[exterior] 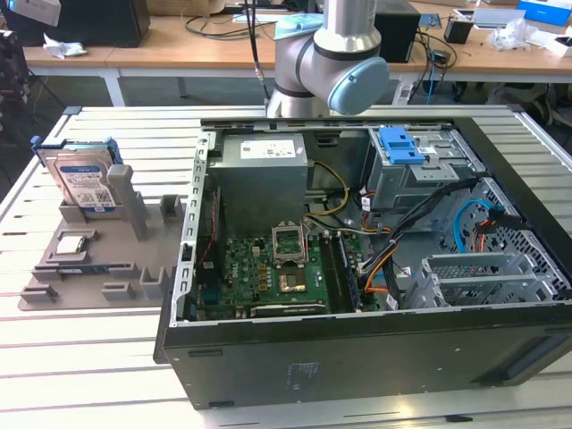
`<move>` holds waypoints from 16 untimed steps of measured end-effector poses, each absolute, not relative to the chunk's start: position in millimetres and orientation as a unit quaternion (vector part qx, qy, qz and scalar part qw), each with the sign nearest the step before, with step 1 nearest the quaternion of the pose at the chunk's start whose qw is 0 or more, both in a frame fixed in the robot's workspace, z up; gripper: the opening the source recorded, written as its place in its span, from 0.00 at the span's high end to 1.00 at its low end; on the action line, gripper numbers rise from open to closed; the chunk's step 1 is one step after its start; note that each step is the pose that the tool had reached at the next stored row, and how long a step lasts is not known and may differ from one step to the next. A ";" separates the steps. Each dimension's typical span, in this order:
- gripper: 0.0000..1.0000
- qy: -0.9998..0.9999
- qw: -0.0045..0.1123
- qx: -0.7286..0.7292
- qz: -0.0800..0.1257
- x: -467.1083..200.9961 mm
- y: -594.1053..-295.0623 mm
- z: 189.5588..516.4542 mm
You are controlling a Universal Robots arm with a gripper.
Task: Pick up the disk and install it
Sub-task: 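Pick up the disk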
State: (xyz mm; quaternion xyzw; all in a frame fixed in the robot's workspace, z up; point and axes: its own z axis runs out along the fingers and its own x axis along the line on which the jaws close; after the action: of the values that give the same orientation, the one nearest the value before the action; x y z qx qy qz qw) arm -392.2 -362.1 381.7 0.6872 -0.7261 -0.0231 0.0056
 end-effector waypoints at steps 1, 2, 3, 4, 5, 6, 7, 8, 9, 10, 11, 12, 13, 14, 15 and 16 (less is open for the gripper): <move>0.52 -0.726 0.006 0.687 -0.023 -392.2 -361.9 381.7; 0.52 -0.726 0.006 0.687 -0.023 -392.2 -361.4 381.6; 0.52 -0.726 0.006 0.687 -0.023 -392.1 -360.3 381.3; 0.52 -0.726 0.006 0.687 -0.023 -392.0 -359.6 381.1; 0.52 -0.726 0.006 0.687 -0.023 -391.9 -359.1 381.0; 0.52 -0.726 0.006 0.687 -0.023 -391.8 -358.3 380.7; 0.52 -0.726 0.006 0.687 -0.023 -391.8 -357.9 380.4; 0.52 -0.726 0.006 0.687 -0.023 -391.8 -357.4 380.2; 0.52 -0.726 0.006 0.687 -0.023 -391.8 -357.1 380.0; 0.52 -0.726 0.006 0.687 -0.023 -391.8 -356.9 379.9; 0.52 -0.726 0.006 0.687 -0.023 -391.8 -356.8 379.8; 0.52 -0.726 0.006 0.687 -0.023 -391.8 -356.4 379.4; 0.52 -0.726 0.006 0.687 -0.023 -391.8 -355.8 378.4; 0.52 -0.726 0.006 0.687 -0.023 -391.8 -355.4 377.7; 0.52 -0.726 0.006 0.687 -0.023 -391.8 -355.4 377.3; 0.52 -0.726 0.006 0.687 -0.023 -391.8 -355.3 377.0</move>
State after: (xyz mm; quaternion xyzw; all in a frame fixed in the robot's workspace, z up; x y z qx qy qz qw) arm -391.8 -355.3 377.0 0.6872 -0.7261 -0.0231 0.0056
